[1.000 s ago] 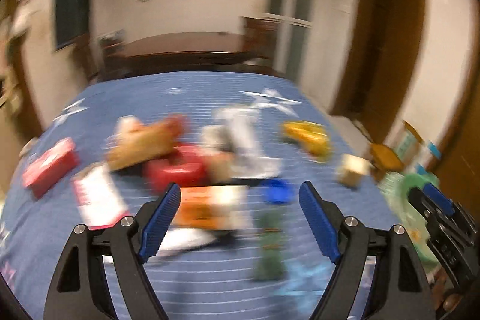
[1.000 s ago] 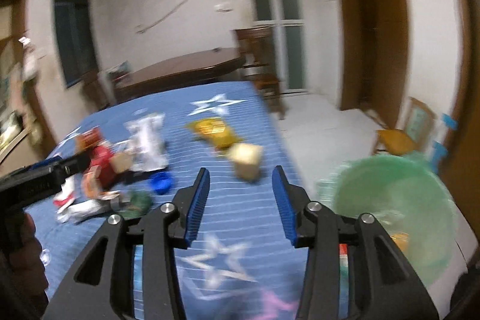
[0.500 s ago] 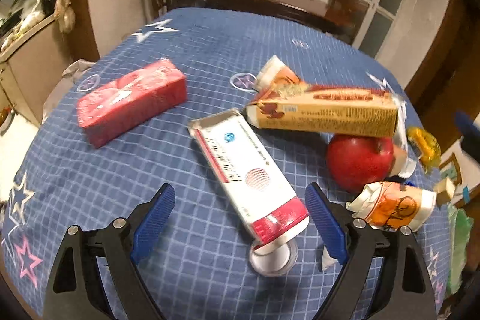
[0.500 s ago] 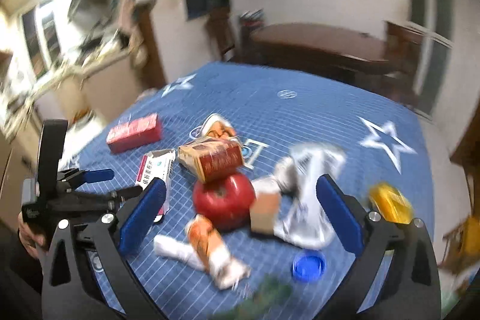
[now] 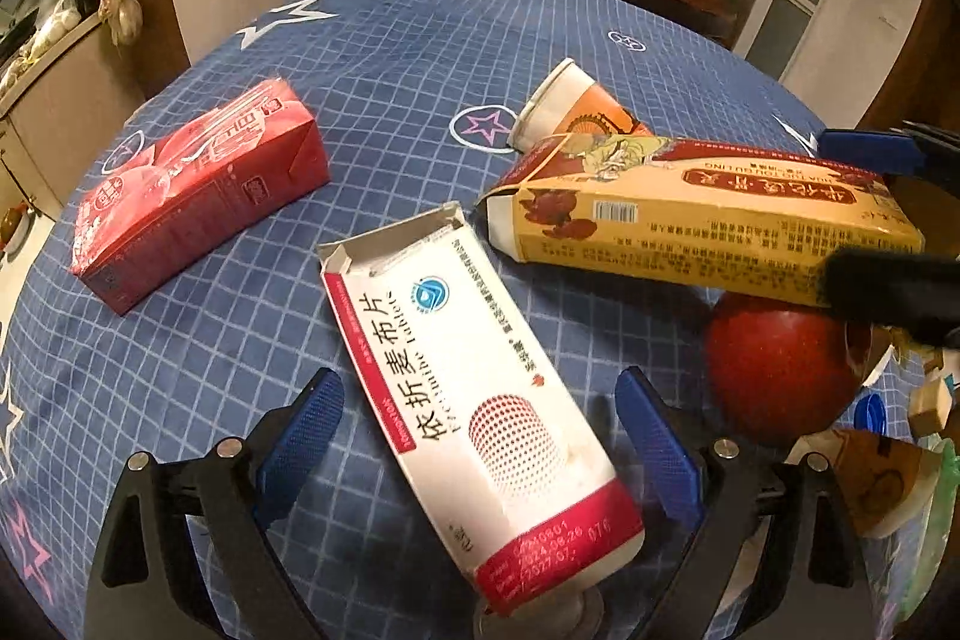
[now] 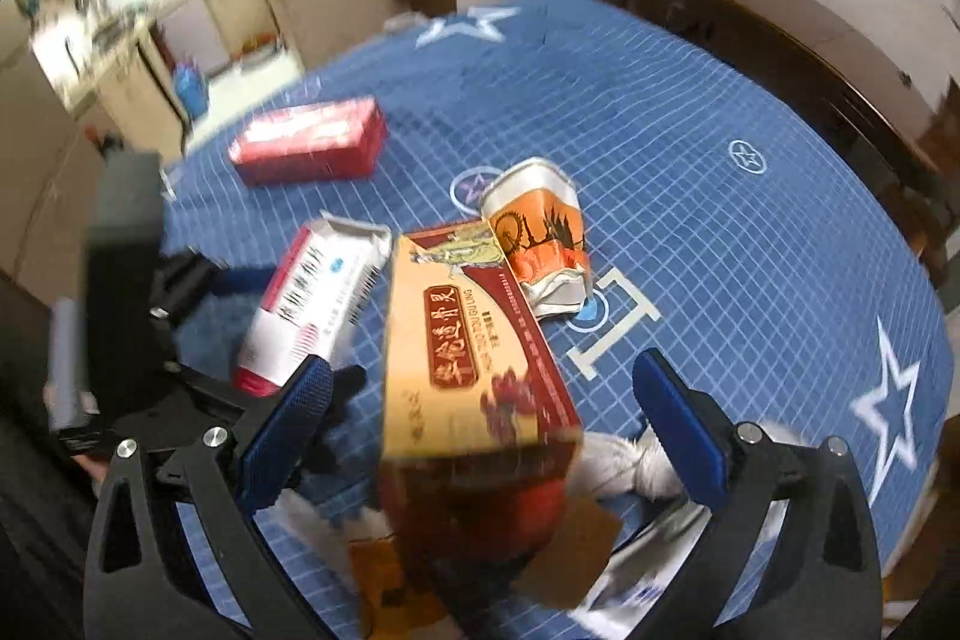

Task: Collect trash
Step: 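Grasp the white medicine box with left tool while right tool grasps yellow box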

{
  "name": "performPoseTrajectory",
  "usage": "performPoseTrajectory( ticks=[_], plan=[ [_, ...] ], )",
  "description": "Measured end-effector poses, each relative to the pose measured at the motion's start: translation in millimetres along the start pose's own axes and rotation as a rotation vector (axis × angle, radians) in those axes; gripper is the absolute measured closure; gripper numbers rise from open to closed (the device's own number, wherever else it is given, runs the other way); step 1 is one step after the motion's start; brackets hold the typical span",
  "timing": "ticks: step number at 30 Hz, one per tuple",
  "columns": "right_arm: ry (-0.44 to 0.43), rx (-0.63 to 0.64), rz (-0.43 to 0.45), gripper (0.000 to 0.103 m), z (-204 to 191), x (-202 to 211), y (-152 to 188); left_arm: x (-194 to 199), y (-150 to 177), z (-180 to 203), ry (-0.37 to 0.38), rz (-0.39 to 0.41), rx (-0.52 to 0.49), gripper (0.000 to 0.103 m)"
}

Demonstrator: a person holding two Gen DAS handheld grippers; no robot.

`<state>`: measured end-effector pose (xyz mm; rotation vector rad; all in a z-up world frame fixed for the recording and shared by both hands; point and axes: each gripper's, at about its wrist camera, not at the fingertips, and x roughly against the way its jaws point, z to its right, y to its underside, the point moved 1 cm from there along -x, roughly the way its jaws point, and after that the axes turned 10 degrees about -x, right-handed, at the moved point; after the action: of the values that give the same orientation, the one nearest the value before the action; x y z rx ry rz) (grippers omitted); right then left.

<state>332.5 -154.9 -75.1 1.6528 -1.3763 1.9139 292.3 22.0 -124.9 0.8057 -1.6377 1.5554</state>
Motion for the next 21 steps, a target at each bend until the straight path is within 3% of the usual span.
performPoseTrajectory(
  ticks=[2,3,4,5,6,10,13,21],
  plan=[
    [0.019,0.029,-0.033,0.006,-2.2,-9.3,-1.3,-1.7,-1.4,-0.1,-0.011,0.007,-0.001,0.013],
    [0.035,0.048,-0.048,0.013,-5.4,-13.7,-2.1,-1.0,-1.1,-0.1,-0.023,0.011,0.0,0.017],
    [0.05,0.063,-0.065,0.022,-8.2,-18.6,-2.4,-0.6,-1.6,0.5,-0.036,0.017,-0.001,0.023],
    [0.062,0.067,-0.085,0.043,-7.6,-23.8,-2.1,-0.9,-3.1,1.1,-0.042,0.022,-0.002,0.028],
    [0.07,0.068,-0.107,0.045,-8.2,-27.3,-0.7,1.2,-2.7,0.1,-0.036,0.032,-0.004,0.035],
    [0.103,0.083,-0.069,0.047,-14.1,-20.0,6.0,6.1,-0.1,-9.3,0.001,0.037,0.023,0.048],
    [0.12,0.059,-0.01,0.048,-15.4,-1.1,12.0,11.3,1.5,-14.7,0.024,0.037,0.041,0.05],
    [0.167,-0.032,0.219,0.048,-35.7,57.1,48.1,54.0,10.8,-19.3,-0.006,0.13,0.02,0.05]
  ],
)
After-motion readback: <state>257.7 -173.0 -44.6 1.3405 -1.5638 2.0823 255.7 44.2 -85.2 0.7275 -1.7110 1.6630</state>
